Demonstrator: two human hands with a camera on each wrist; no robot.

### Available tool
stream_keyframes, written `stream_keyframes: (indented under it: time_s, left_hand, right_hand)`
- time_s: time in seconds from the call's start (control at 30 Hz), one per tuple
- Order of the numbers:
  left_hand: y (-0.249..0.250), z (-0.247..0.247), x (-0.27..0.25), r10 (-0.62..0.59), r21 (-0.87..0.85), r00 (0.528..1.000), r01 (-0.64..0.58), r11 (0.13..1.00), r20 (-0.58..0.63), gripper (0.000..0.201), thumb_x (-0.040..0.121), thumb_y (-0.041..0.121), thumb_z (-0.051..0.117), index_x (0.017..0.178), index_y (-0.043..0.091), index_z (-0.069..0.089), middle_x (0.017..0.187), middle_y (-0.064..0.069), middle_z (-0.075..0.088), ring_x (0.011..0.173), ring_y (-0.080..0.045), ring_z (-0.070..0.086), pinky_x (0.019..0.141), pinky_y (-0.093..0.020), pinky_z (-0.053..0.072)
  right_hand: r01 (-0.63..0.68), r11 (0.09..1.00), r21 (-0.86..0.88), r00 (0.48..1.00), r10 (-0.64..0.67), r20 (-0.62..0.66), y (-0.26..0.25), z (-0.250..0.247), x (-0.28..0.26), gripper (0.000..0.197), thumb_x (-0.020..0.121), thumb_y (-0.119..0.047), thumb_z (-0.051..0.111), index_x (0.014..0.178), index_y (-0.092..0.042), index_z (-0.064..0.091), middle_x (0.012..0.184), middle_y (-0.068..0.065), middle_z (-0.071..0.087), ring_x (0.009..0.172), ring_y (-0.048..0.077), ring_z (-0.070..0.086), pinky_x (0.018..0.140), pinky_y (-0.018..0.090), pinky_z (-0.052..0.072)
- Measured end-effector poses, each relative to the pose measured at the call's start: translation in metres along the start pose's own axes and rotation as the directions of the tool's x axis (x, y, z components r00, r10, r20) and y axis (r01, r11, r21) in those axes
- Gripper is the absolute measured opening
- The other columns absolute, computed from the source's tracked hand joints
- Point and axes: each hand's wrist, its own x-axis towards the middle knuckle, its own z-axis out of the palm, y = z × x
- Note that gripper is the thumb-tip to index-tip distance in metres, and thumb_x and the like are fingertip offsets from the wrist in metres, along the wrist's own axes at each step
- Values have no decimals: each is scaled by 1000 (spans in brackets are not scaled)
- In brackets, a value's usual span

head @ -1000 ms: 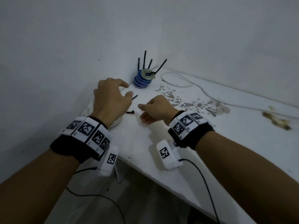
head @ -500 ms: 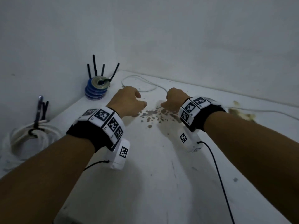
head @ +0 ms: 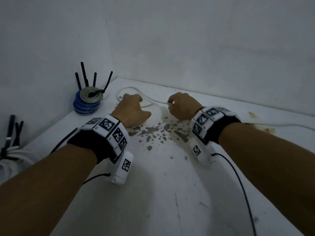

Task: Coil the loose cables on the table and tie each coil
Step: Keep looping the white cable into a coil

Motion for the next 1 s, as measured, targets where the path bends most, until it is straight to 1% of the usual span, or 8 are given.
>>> stream_keyframes:
  time_s: [0.07, 0.17, 0.37, 0.5, 0.63, 0.8, 0.93, 1.0]
  left_hand:
    - [7, 1, -5, 64, 33, 993, -61, 998, -95, 75, 87, 31, 70, 149, 12, 32, 153, -15, 26, 137, -33, 36, 112, -45, 35]
    - [29, -2, -22, 141, 118, 975, -122, 985, -169, 69, 93, 27, 63, 151, 14, 27, 156, -14, 24, 140, -36, 29, 113, -50, 29]
    - [63, -11, -63, 156, -70, 960, -177, 982, -233, 20, 99, 32, 51, 113, 22, 61, 121, -3, 65, 111, -29, 58, 98, -42, 43]
    - [88, -4, -100, 254, -425, 963, -268, 864, -92, 17, 100, 21, 52, 97, 16, 68, 100, 1, 74, 75, -14, 67, 67, -26, 52]
    - [121, -2, -131, 119, -782, 991, -118, 612, -57, 23, 102, 14, 49, 88, 6, 65, 82, -8, 76, 58, -14, 66, 55, -24, 50]
    - [123, -33, -140, -37, -993, 999, 15, 121, 10, 26, 104, 11, 42, 83, 9, 56, 57, -2, 70, 46, -9, 63, 47, -18, 49]
    - [94, -62, -134, -118, -999, 992, 31, -43, 36, 31, 106, 11, 36, 80, 10, 53, 56, -1, 69, 44, -9, 61, 46, -17, 47]
    - [82, -64, -130, -154, -998, 986, 61, 17, 58, 31, 106, 11, 36, 79, 10, 52, 61, -2, 69, 44, -9, 62, 43, -16, 46]
  right_hand:
    - [143, 989, 24, 976, -137, -166, 0, -14, -23, 32, 95, -9, 46, 121, -10, 65, 112, 15, 62, 96, 32, 58, 76, 29, 39]
    - [341, 940, 21, 870, -307, -386, 3, -41, -64, 34, 94, -5, 46, 122, -8, 65, 99, 11, 59, 84, 27, 56, 74, 32, 41]
    - [483, 864, 140, 661, -255, -706, 20, -97, -142, 29, 90, -1, 46, 109, -2, 68, 84, 1, 56, 67, 7, 45, 64, 10, 34]
    - [456, 785, 419, 720, -49, -692, 21, -110, -186, 25, 94, -9, 47, 109, -11, 67, 68, -19, 56, 56, 9, 48, 56, 28, 41]
    - [434, 699, 568, 760, 53, -647, 18, -113, -225, 18, 97, -9, 57, 114, -6, 62, 68, 6, 62, 51, 7, 55, 48, 25, 48]
    - [116, 965, 234, 897, -1, -442, 81, -94, -256, 34, 97, -31, 58, 75, -7, 67, 66, 3, 69, 59, 15, 62, 60, 31, 50]
    - [-232, 973, 2, 961, 230, -154, 144, -93, -279, 32, 98, -31, 57, 77, -9, 66, 75, 7, 65, 69, 24, 59, 55, 26, 40]
    - [-316, 948, 30, 939, 317, -137, 158, -93, -286, 31, 99, -31, 56, 83, -9, 72, 82, 5, 69, 73, 22, 63, 59, 27, 45]
